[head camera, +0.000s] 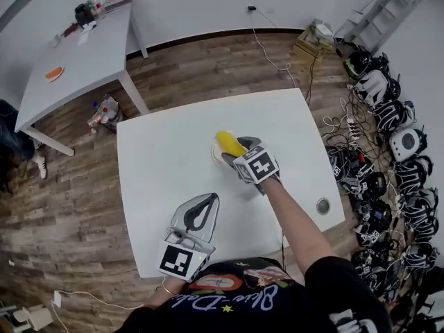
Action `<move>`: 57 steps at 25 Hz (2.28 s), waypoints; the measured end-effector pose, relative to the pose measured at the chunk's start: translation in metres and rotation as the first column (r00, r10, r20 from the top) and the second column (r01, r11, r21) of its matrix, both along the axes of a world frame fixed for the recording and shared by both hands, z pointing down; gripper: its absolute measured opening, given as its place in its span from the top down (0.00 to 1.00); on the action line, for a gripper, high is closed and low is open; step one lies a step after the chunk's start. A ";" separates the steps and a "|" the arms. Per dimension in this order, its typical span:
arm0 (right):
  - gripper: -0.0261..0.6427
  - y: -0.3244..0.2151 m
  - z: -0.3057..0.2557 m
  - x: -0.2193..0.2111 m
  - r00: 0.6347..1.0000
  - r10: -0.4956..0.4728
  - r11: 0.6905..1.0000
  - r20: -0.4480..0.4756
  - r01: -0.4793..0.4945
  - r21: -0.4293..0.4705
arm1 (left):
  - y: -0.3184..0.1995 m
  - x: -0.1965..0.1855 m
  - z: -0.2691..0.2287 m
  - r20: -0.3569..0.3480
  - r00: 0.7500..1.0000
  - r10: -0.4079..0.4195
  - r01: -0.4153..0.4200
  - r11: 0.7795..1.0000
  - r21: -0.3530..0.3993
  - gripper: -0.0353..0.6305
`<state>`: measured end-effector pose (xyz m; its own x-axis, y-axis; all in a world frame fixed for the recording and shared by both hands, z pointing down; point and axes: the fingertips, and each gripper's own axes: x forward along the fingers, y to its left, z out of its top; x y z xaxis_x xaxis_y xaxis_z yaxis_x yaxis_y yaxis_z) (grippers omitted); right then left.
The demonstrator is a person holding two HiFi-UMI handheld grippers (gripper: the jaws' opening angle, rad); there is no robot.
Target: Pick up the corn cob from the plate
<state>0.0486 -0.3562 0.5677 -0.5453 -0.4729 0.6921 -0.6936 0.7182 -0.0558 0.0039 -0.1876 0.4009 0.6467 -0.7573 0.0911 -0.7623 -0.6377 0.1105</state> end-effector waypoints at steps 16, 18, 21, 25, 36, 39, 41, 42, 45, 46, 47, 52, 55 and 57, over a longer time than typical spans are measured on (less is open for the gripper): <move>0.56 -0.011 0.033 0.008 0.996 0.014 0.999 -0.090 -0.018 -0.043 | -0.012 -0.021 0.011 0.006 0.987 -0.162 0.162 0.986 -0.031 0.96; 0.56 -0.009 0.019 0.009 0.998 0.048 0.999 -0.030 -0.049 -0.018 | -0.013 -0.023 0.009 0.013 0.987 -0.160 0.160 0.987 -0.017 0.96; 0.56 0.001 -0.013 0.011 0.989 0.101 0.994 0.104 -0.104 0.020 | -0.019 -0.026 -0.002 0.023 0.988 -0.153 0.152 0.988 0.016 0.96; 0.56 0.022 -0.068 0.017 0.947 0.146 0.982 0.285 -0.173 0.070 | -0.033 -0.035 -0.024 0.030 0.985 -0.172 0.170 0.984 0.051 0.96; 0.56 0.102 -0.143 0.041 0.879 0.148 0.951 0.453 -0.253 0.180 | -0.028 -0.035 -0.020 0.026 0.985 -0.173 0.172 0.984 0.047 0.96; 0.56 0.110 -0.140 0.049 0.883 0.156 0.947 0.442 -0.261 0.186 | -0.027 -0.036 -0.012 0.019 0.984 -0.175 0.174 0.984 0.023 0.96; 0.56 0.109 -0.133 0.055 0.892 0.169 0.946 0.419 -0.266 0.187 | -0.028 -0.037 -0.009 0.004 0.986 -0.165 0.165 0.986 0.003 0.96; 0.56 0.108 -0.129 0.058 0.889 0.183 0.945 0.419 -0.276 0.173 | -0.029 -0.038 -0.008 -0.003 0.987 -0.163 0.163 0.987 -0.003 0.96; 0.56 0.106 -0.123 0.064 0.886 0.209 0.943 0.414 -0.295 0.155 | -0.031 -0.046 -0.008 -0.015 0.983 -0.182 0.182 0.983 -0.013 0.96; 0.57 0.105 -0.124 0.065 0.886 0.210 0.942 0.414 -0.296 0.155 | -0.031 -0.048 -0.008 -0.018 0.982 -0.188 0.188 0.982 -0.017 0.96; 0.56 0.105 -0.124 0.065 0.885 0.210 0.942 0.415 -0.296 0.156 | -0.031 -0.049 -0.007 -0.016 0.982 -0.190 0.190 0.982 -0.019 0.96; 0.56 0.105 -0.126 0.061 0.883 0.196 0.946 0.427 -0.285 0.154 | -0.026 -0.039 -0.004 0.021 0.989 -0.146 0.146 0.989 -0.019 0.96; 0.57 0.105 -0.127 0.058 0.883 0.188 0.949 0.430 -0.276 0.152 | -0.024 -0.037 -0.004 0.022 0.991 -0.134 0.134 0.991 -0.015 0.96; 0.56 0.105 -0.127 0.054 0.883 0.183 0.950 0.432 -0.272 0.154 | -0.023 -0.039 -0.004 0.028 0.991 -0.134 0.134 0.991 -0.012 0.96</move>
<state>0.1022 -0.2517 0.4403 -0.6176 -0.7243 0.3065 -0.7865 0.5698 -0.2384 -0.0354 -0.2103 0.3964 0.5366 -0.8355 0.1182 -0.8436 -0.5282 0.0962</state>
